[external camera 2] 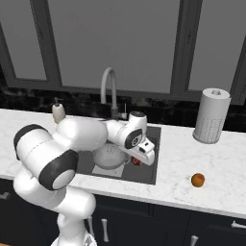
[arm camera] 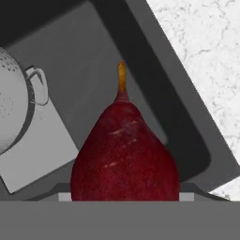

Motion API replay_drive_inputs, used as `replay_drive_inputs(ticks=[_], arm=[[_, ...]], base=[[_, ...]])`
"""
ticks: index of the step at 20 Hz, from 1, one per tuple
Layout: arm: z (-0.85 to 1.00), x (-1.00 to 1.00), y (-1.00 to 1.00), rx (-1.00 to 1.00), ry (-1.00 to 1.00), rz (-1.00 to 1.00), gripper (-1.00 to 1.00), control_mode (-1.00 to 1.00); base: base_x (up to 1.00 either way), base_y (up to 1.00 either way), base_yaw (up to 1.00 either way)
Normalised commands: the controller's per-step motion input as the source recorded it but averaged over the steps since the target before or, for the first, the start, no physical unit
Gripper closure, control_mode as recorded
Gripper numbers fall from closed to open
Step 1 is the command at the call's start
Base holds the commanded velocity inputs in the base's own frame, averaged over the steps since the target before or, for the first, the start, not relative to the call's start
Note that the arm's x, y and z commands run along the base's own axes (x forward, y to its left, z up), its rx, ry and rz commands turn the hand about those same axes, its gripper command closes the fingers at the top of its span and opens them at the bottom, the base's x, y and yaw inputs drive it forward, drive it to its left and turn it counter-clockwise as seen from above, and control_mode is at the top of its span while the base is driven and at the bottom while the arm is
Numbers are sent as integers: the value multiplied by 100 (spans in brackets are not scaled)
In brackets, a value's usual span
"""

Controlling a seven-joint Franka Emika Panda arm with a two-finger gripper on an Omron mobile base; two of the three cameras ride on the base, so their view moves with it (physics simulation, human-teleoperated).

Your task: Put the colander in the sink, put the peach, pear in the colander, and turn on the sink faucet and pour water over the colander.

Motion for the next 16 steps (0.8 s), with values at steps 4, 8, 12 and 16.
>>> replay_drive_inputs(ticks=[4, 8, 12, 16], arm=[[0, 10, 37, 7, 0, 0, 100, -100], [0, 20, 35, 8, 0, 0, 100, -100], [0, 41, 29, 11, 0, 0, 100, -100], [0, 30, 24, 10, 0, 1, 100, -100]], base=[[0, 0, 0], [0, 0, 0], [0, 0, 0], [0, 0, 0]])
